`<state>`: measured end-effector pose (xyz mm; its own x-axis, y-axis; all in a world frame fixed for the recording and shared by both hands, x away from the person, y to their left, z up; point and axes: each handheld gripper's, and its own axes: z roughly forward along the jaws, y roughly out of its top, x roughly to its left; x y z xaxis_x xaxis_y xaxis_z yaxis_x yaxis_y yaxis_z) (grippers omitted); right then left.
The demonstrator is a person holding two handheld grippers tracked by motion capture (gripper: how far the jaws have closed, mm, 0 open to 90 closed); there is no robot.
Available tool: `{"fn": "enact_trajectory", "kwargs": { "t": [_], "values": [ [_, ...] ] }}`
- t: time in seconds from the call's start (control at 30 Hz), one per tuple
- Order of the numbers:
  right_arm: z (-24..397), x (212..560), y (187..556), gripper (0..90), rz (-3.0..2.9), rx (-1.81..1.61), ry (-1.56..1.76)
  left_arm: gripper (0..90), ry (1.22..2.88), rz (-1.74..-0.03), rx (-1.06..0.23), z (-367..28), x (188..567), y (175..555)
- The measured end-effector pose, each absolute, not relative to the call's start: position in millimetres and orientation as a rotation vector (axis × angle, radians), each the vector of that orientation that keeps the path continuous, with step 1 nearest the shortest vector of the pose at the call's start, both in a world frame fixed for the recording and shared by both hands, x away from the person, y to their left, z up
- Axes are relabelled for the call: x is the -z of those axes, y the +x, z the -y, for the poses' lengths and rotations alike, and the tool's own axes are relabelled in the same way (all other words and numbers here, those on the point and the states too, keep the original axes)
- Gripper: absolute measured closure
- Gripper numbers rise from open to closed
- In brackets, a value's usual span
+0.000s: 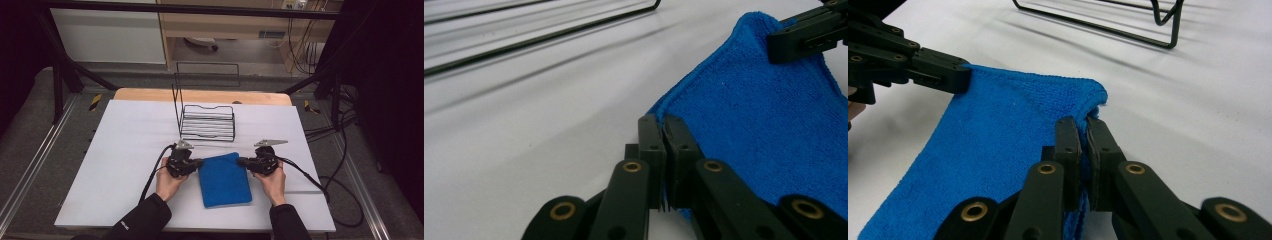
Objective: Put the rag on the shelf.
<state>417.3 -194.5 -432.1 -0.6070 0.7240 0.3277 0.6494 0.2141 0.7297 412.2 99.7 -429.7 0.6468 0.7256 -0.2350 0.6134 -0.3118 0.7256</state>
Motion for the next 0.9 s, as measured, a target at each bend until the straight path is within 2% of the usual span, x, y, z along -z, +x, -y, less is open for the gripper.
{"fn": "enact_trajectory", "kwargs": {
  "t": [0.9],
  "values": [
    [206.1,400.6,404.8,86.3,-2.245,-1.479,1.24,87.2,1.958,-0.934,-0.229,-98.6,391.6,395.3]
  ]
}}
